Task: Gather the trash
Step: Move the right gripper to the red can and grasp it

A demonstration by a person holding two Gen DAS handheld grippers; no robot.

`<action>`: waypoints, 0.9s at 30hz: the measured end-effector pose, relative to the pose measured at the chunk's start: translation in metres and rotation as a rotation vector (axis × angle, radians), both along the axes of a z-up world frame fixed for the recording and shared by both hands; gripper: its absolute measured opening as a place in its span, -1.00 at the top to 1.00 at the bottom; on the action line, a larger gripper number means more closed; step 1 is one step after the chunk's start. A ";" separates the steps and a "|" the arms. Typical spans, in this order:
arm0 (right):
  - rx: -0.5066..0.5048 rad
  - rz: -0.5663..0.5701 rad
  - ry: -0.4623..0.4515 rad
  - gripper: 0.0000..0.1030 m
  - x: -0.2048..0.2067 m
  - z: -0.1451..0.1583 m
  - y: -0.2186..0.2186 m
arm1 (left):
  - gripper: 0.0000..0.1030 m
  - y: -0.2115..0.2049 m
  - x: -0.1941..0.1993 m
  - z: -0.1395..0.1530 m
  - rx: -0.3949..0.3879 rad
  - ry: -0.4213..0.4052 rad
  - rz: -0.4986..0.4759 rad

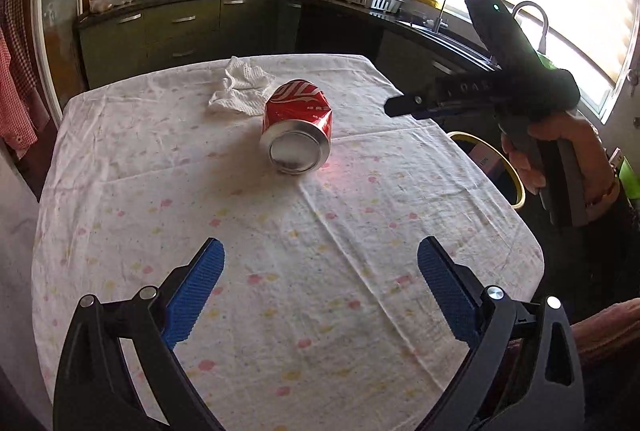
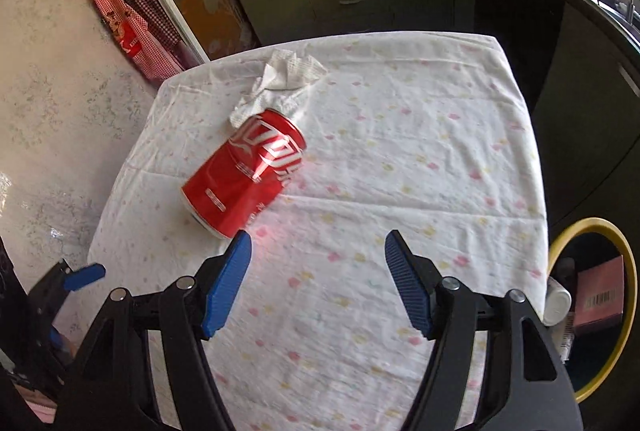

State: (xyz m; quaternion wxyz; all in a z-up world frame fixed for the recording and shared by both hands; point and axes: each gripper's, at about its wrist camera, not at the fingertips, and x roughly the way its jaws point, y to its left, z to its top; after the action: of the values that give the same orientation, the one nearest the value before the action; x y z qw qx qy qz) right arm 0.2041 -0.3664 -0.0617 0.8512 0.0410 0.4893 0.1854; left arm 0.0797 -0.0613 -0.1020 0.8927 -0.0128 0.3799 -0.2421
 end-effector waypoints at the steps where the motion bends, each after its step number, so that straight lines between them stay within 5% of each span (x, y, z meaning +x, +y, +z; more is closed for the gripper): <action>1: 0.016 -0.005 0.014 -0.28 0.006 0.002 0.007 | -0.86 0.000 -0.002 0.000 0.002 -0.003 -0.003; 14: 0.086 -0.162 0.241 -0.33 0.066 -0.013 0.054 | -0.87 0.023 -0.017 0.003 -0.008 -0.053 -0.015; 27: 0.030 -0.265 0.413 -0.50 0.090 -0.041 0.074 | -0.87 0.030 -0.027 0.002 -0.014 -0.066 -0.027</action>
State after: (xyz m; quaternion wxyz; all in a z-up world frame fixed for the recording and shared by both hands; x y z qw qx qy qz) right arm 0.2937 -0.2920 -0.1031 0.7492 0.1543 0.6407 0.0670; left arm 0.0526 -0.0317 -0.0997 0.9014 -0.0061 0.3484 -0.2571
